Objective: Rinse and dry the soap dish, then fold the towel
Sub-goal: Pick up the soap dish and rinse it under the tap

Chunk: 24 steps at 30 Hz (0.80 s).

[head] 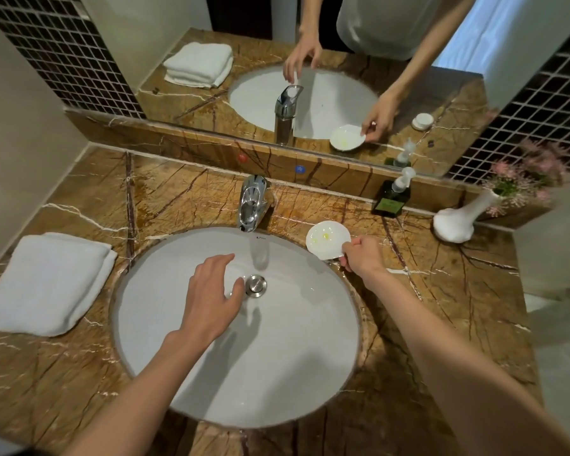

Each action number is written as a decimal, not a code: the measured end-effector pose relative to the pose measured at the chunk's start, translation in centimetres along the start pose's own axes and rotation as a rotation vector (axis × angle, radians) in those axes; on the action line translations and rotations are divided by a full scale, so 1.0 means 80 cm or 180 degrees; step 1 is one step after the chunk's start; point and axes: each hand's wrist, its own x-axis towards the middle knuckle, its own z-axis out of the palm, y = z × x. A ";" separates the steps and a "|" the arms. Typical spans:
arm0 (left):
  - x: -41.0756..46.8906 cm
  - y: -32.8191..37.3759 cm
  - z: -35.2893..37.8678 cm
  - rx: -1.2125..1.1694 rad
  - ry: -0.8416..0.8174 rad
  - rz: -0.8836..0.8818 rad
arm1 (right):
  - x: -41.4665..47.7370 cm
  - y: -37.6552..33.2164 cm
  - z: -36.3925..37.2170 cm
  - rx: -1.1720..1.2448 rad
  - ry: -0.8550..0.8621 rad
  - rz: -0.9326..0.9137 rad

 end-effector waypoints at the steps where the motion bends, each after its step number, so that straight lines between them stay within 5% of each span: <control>1: -0.002 -0.002 -0.001 -0.0011 0.0005 -0.0007 | -0.005 0.000 0.000 -0.0113 -0.0025 -0.0074; 13: -0.036 -0.041 -0.027 0.0088 0.0168 -0.0327 | -0.134 -0.008 0.055 -0.1217 -0.0753 -0.1166; 24: -0.071 -0.072 -0.045 0.0085 0.0323 -0.0533 | -0.181 0.001 0.114 -0.3447 -0.0665 -0.2596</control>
